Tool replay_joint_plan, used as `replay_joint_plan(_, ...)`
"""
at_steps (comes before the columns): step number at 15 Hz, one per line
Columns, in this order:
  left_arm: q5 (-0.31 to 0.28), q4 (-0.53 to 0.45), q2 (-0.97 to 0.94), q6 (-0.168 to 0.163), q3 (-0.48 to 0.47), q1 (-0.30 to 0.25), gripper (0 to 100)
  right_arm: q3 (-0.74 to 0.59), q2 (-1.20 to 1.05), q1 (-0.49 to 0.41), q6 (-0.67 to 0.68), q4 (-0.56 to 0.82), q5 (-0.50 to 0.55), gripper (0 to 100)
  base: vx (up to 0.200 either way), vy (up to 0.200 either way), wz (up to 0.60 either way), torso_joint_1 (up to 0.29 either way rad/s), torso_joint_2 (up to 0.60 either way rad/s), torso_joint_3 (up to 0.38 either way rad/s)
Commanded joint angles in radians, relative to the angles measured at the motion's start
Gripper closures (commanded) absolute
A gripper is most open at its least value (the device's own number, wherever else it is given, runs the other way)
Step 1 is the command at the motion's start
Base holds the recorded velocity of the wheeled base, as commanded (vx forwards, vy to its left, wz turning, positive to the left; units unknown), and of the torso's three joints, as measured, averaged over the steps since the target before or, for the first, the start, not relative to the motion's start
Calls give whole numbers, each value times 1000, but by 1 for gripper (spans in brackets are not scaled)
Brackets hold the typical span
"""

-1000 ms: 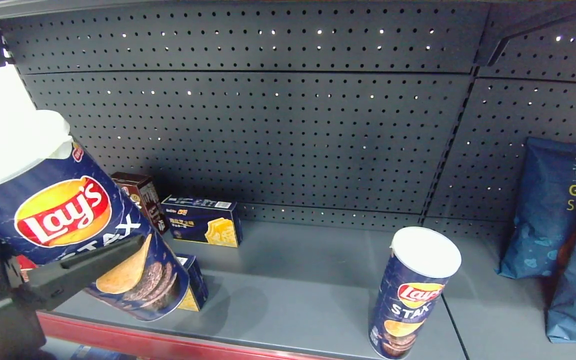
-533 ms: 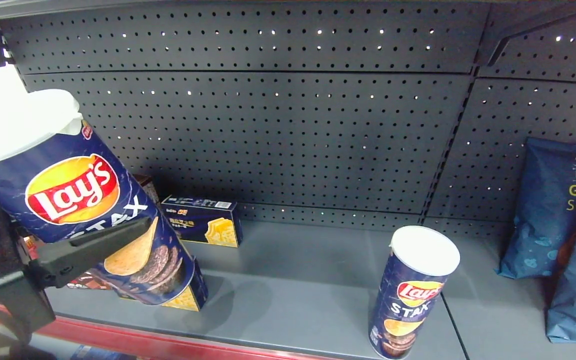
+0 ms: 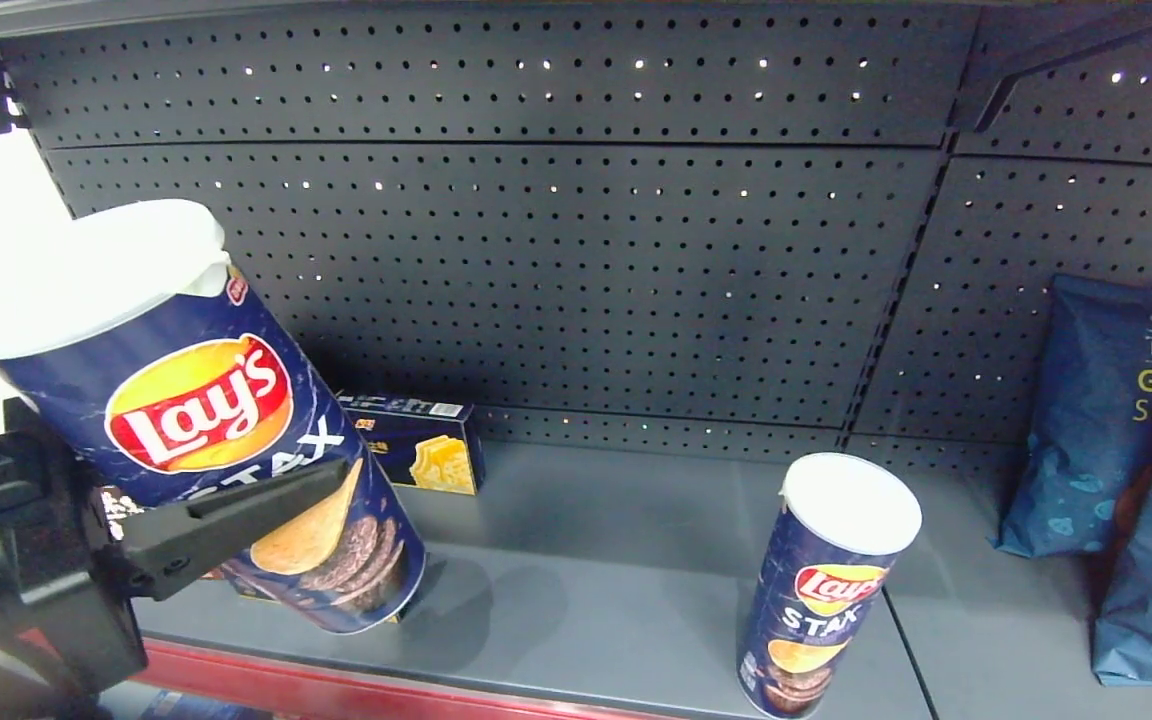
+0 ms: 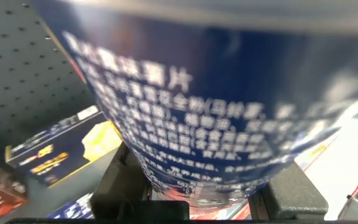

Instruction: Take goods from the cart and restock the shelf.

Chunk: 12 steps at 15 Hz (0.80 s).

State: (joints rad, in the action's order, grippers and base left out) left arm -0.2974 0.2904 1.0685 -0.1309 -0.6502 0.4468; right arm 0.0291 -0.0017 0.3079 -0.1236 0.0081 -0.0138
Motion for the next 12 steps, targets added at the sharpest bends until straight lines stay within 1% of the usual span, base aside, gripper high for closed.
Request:
replay_joint_plan(1,0,1,27,-3,0,16,100,0,2,0,2,1,0,0,0,0,0,0,0,0)
replay_joint_plan(4,-5,1,41,-1,-9,18,100,0,2,0,2,1,0,0,0,0,0,0,0,0)
replay_joint_plan(5,-22,1,48,-1,-9,18,100,0,2,0,1,1,0,0,0,0,0,0,0,0)
replay_joint_plan(7,-28,1,53,-3,-5,18,100,0,2,0,6,1,0,0,0,0,-600,2,5,5)
replay_joint_plan(12,-34,1,56,-1,-6,16,100,0,2,0,9,0,2,0,0,0,0,0,0,0)
